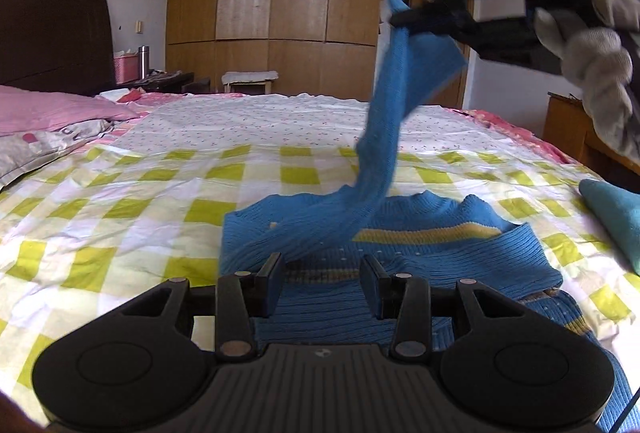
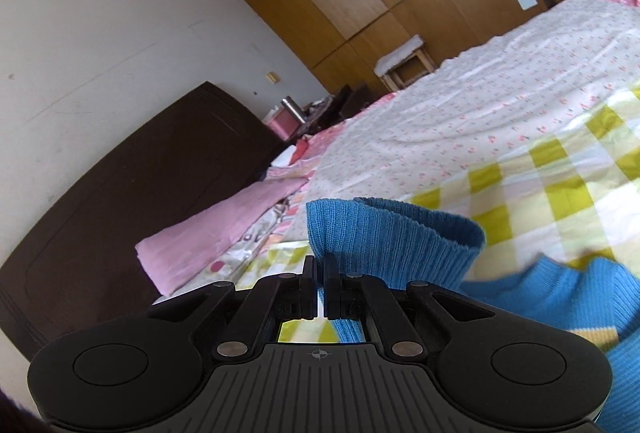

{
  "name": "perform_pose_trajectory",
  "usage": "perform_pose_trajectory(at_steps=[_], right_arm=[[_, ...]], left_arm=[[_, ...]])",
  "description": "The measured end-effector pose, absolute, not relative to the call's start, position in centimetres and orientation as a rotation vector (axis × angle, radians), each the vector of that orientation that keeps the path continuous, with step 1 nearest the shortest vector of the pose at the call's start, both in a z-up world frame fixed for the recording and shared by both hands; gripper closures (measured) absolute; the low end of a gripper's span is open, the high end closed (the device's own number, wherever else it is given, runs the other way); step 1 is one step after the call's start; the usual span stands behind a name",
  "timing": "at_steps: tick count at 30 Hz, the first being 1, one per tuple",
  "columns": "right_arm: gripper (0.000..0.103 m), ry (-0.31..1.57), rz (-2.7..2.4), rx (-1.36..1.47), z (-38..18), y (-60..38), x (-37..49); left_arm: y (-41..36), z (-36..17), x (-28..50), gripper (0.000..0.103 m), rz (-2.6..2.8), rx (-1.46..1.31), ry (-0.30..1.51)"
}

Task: Fold small clothes
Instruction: 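Lift the held sleeve toward the sweater body with the right gripper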

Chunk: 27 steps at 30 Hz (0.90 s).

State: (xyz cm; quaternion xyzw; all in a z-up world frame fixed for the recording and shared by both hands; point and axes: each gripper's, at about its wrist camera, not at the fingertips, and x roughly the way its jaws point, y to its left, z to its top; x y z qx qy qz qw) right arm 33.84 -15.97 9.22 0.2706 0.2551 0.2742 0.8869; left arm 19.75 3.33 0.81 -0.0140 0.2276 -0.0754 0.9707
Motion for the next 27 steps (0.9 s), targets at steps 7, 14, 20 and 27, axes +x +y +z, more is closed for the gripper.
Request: perform_pose_trajectory(at_steps=[7, 14, 20, 27], right_arm=[[0.100, 0.595, 0.755, 0.399, 10.6, -8.5, 32.6], [0.100, 0.702, 0.896, 0.301, 8.2, -1.5, 30.5], [0.100, 0.762, 0.899, 0.205, 6.8, 1.5, 29.2], [0.100, 0.807, 0.946, 0.168, 6.4, 3.7, 27.7]], left_arm=[[6.0, 2.5, 19.8, 0.049, 0.028, -0.089, 0.346], [11.0, 3.7, 17.1, 0.027, 0.075, -0.175, 0.232], [12.1, 3.3, 16.2, 0.024, 0.083, -0.205, 0.229], [12.4, 2.9, 16.5, 0.025, 0.158, -0.230, 0.264]])
